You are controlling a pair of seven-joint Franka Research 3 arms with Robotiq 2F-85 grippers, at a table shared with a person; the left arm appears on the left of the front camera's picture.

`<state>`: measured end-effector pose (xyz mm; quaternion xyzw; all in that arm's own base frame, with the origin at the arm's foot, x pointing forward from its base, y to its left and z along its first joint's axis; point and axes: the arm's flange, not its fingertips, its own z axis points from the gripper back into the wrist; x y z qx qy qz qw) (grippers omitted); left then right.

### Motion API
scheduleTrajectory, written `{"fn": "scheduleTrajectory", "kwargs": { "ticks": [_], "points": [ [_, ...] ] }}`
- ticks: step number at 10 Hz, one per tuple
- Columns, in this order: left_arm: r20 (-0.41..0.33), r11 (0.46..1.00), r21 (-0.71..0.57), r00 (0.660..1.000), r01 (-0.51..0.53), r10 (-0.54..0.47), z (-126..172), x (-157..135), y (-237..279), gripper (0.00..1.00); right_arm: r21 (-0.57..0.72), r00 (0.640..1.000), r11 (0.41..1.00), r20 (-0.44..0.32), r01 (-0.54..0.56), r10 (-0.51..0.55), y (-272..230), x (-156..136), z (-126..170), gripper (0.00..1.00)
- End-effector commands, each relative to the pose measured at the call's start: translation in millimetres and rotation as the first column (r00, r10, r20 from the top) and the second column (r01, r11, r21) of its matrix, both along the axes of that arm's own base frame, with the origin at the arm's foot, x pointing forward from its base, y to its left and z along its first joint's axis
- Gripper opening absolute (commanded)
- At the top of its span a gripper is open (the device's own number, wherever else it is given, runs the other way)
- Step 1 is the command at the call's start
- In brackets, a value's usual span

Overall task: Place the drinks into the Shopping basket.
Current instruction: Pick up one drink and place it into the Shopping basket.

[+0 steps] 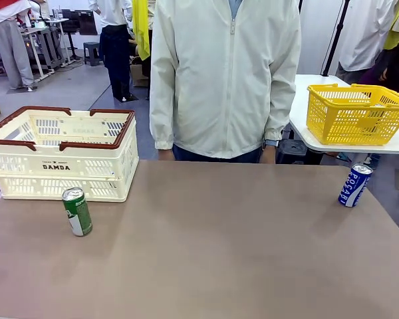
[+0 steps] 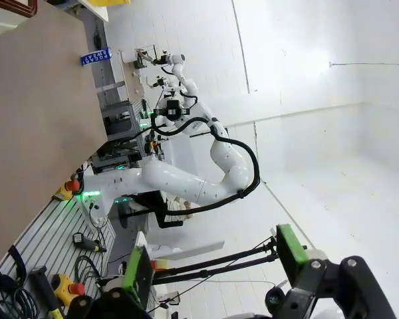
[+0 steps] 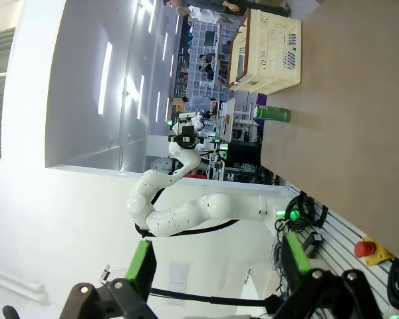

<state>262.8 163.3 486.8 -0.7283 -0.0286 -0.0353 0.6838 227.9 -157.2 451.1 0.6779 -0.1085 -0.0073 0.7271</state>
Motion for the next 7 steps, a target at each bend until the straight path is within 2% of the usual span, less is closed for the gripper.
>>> {"fn": "scheduleTrajectory", "kwargs": {
  "ticks": [1,7],
  "points": [
    [-0.014,1.0,-0.008,1.0,-0.011,0.011,2.7,-0.1,-0.7,1.0,0.001,1.0,1.0,-0.008,-0.005,0.005,0.2,-3.1,2.6,1.0],
    [-0.014,1.0,-0.008,1.0,-0.011,0.011,2.7,-0.1,-0.7,1.0,0.001,1.0,1.0,-0.008,-0.005,0.005,0.2,-3.1,2.6,1.0]
  ]
}}
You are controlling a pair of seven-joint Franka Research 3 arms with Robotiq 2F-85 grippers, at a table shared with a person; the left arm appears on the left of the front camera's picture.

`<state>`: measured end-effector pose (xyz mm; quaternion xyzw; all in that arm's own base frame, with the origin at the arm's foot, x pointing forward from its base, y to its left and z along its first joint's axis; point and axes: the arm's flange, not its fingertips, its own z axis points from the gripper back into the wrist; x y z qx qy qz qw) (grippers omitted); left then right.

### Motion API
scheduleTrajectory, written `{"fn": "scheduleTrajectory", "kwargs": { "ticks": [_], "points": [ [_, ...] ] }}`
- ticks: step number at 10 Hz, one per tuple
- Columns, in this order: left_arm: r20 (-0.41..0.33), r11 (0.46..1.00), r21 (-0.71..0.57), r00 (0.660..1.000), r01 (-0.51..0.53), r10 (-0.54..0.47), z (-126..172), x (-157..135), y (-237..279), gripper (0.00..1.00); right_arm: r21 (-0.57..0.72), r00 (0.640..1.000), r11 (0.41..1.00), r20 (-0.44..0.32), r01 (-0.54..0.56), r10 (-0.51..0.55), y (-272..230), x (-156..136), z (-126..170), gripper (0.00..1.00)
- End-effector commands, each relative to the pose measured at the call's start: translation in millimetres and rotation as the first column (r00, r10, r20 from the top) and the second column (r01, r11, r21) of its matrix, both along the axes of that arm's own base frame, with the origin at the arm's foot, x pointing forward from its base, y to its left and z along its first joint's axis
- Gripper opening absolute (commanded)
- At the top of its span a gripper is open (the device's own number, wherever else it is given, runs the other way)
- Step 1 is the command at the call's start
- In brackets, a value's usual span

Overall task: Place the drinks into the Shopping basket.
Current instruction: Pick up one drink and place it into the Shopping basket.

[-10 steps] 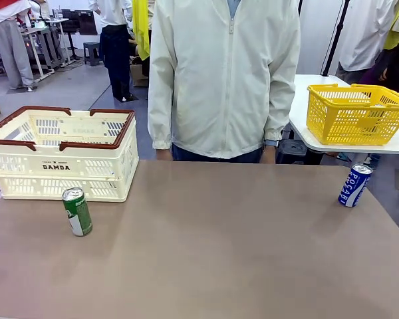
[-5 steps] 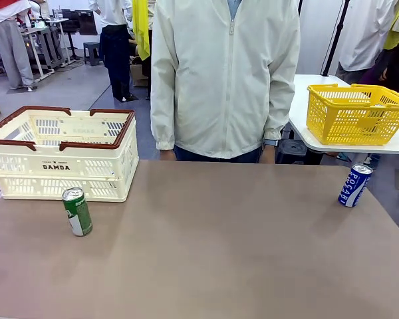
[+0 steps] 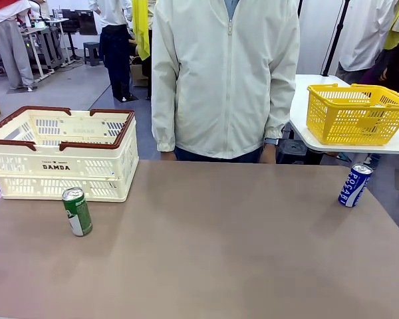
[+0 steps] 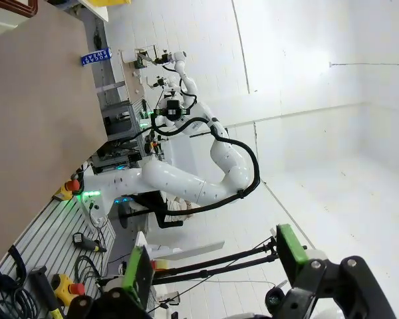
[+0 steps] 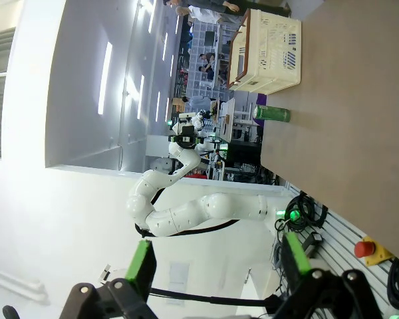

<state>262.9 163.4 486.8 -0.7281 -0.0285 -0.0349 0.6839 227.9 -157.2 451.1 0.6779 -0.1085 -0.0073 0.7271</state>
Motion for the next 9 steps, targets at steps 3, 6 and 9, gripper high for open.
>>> {"fn": "scheduleTrajectory", "kwargs": {
  "ticks": [3,6,9],
  "points": [
    [-0.108,0.972,0.235,0.994,0.013,0.013,32,9,-41,1.0,0.001,1.0,1.0,-0.008,-0.005,0.005,0,-3,3,1.0],
    [-0.15,0.572,0.808,0.988,0.137,-0.025,65,41,-168,1.0,0.001,1.0,1.0,-0.008,-0.005,0.005,0,-3,3,1.0],
    [-0.039,-0.054,0.998,0.993,0.046,0.111,45,61,-206,1.0,0.001,1.0,1.0,-0.008,-0.005,0.005,0,-3,3,1.0]
  ]
}}
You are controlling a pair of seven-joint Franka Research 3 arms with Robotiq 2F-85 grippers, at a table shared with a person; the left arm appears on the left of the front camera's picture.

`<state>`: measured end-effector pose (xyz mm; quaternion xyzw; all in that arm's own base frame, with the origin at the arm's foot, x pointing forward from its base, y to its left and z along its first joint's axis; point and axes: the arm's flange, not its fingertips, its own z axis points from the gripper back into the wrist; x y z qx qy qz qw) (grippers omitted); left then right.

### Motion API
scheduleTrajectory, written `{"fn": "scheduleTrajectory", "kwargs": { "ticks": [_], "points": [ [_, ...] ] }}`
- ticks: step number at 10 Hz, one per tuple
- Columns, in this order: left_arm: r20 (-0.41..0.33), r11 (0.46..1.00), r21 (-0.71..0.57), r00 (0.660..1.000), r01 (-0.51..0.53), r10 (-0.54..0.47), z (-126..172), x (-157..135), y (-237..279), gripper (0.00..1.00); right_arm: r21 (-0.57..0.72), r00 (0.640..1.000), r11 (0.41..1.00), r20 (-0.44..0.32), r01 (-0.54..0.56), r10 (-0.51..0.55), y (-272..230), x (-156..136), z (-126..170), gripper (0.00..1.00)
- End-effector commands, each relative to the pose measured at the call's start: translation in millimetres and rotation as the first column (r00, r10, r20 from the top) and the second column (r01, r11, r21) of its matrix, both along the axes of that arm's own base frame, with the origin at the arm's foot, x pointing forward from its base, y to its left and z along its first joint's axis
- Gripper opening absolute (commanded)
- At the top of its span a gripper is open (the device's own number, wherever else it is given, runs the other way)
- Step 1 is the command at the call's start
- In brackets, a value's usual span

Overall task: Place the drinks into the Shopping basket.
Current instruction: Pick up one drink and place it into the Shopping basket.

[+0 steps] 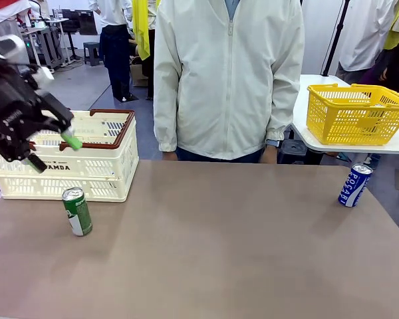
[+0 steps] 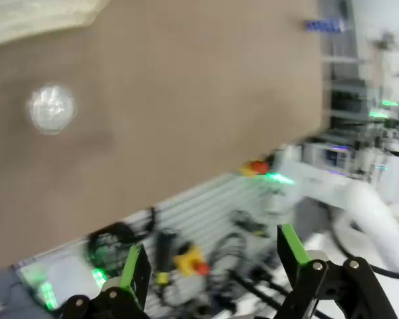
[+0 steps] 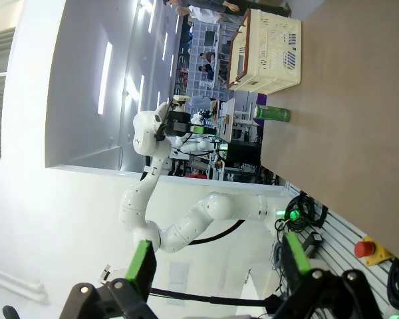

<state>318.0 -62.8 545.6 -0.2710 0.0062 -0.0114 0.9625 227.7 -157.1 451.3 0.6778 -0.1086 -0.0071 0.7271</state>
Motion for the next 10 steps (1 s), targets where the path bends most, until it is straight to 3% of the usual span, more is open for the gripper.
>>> {"fn": "scheduleTrajectory", "kwargs": {
  "ticks": [1,2,3,5,6,7,10],
  "points": [
    [0.003,0.822,0.567,0.999,-0.043,0.05,-20,3,15,1.0,0.001,1.0,1.0,-0.008,-0.005,0.005,0,-3,3,1.0],
    [0.084,0.826,0.55,0.992,-0.127,0.097,-22,1,13,1.0,0.001,1.0,1.0,-0.008,-0.005,0.005,0,-3,3,1.0],
    [0.013,0.985,0.173,1.0,0.001,-0.003,-11,4,0,1.0,0.001,1.0,1.0,-0.008,-0.005,0.005,0,-3,3,1.0],
    [0.013,0.985,0.173,1.0,0.001,-0.003,-11,4,0,1.0,0.001,1.0,1.0,-0.008,-0.005,0.005,0,-3,3,1.0],
    [0.036,0.958,0.287,0.999,-0.003,-0.007,-16,6,4,1.0,0.001,1.0,1.0,-0.008,-0.005,0.005,0,-3,3,1.0],
    [0.098,0.939,0.325,0.991,-0.116,0.088,-38,24,7,1.0,0.001,1.0,1.0,-0.008,-0.005,0.005,0,-3,3,1.0],
    [0.222,0.917,0.367,0.972,-0.158,0.079,-83,33,2,1.0,0.001,1.0,1.0,-0.008,-0.005,0.005,0,-3,3,1.0]
  ]
}}
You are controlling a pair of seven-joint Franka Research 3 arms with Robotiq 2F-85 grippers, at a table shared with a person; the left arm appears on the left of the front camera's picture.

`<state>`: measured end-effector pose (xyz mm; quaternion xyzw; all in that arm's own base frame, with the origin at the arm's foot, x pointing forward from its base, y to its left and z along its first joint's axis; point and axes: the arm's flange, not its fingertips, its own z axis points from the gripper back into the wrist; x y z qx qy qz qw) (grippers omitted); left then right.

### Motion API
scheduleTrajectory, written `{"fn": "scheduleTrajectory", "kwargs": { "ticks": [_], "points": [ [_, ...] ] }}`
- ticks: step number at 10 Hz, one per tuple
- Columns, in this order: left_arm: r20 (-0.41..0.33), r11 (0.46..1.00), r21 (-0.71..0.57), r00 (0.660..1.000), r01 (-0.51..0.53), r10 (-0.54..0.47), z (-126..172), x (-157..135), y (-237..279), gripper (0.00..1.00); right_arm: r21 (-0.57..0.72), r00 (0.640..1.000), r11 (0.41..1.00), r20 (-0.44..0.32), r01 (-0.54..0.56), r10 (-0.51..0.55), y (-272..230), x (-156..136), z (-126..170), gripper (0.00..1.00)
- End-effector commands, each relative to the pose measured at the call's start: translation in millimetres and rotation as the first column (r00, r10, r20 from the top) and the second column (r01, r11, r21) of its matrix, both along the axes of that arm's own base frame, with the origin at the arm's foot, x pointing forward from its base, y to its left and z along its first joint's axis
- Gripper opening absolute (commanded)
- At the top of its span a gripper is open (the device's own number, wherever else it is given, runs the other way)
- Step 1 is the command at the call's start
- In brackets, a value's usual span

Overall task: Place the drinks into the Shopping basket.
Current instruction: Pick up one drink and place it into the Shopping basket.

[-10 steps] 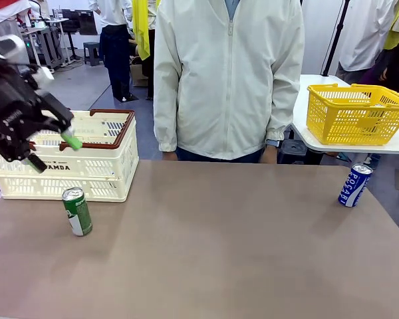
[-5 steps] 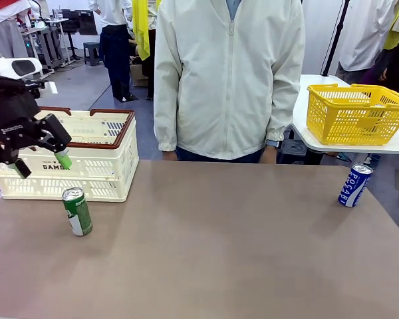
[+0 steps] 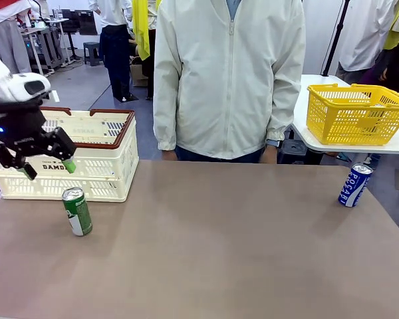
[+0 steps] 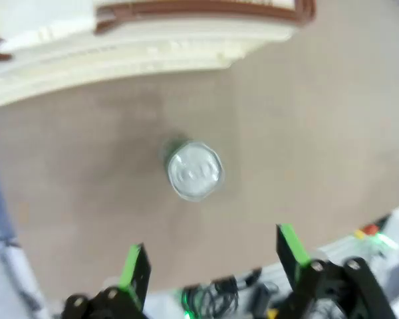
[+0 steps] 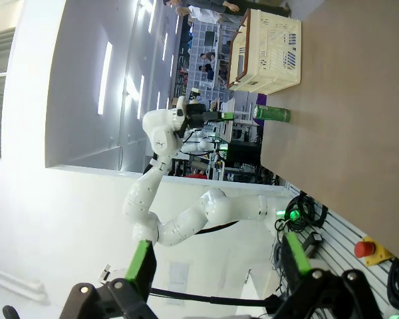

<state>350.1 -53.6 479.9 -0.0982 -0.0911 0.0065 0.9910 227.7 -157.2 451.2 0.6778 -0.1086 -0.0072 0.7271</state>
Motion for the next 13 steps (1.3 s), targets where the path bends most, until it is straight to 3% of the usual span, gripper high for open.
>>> {"fn": "scheduleTrajectory", "kwargs": {
  "ticks": [1,5,6,11,12,13],
  "points": [
    [0.017,0.999,0.045,1.0,-0.013,0.012,-37,7,-11,1.0,0.001,1.0,1.0,-0.008,-0.005,0.005,0,-3,3,1.0],
    [0.009,0.996,0.094,1.0,-0.006,0.005,-92,35,-28,1.0,0.001,1.0,1.0,-0.008,-0.005,0.005,0,-3,3,1.0],
    [-0.031,0.994,0.108,0.999,-0.015,0.018,-102,42,-28,1.0,0.001,1.0,1.0,-0.008,-0.005,0.005,0,-3,3,1.0],
    [-0.07,0.994,0.11,0.997,-0.007,0.015,-111,47,-30,1.0,0.001,1.0,1.0,-0.008,-0.005,0.005,0,-3,3,1.0],
    [-0.073,0.992,0.123,0.997,-0.005,0.014,-112,48,-31,0.44,0.001,1.0,1.0,-0.008,-0.005,0.005,0,-3,3,1.0],
    [-0.073,0.991,0.132,0.997,-0.001,0.011,-111,48,-33,0.0,0.001,1.0,1.0,-0.008,-0.005,0.005,0,-3,3,1.0]
  ]
}}
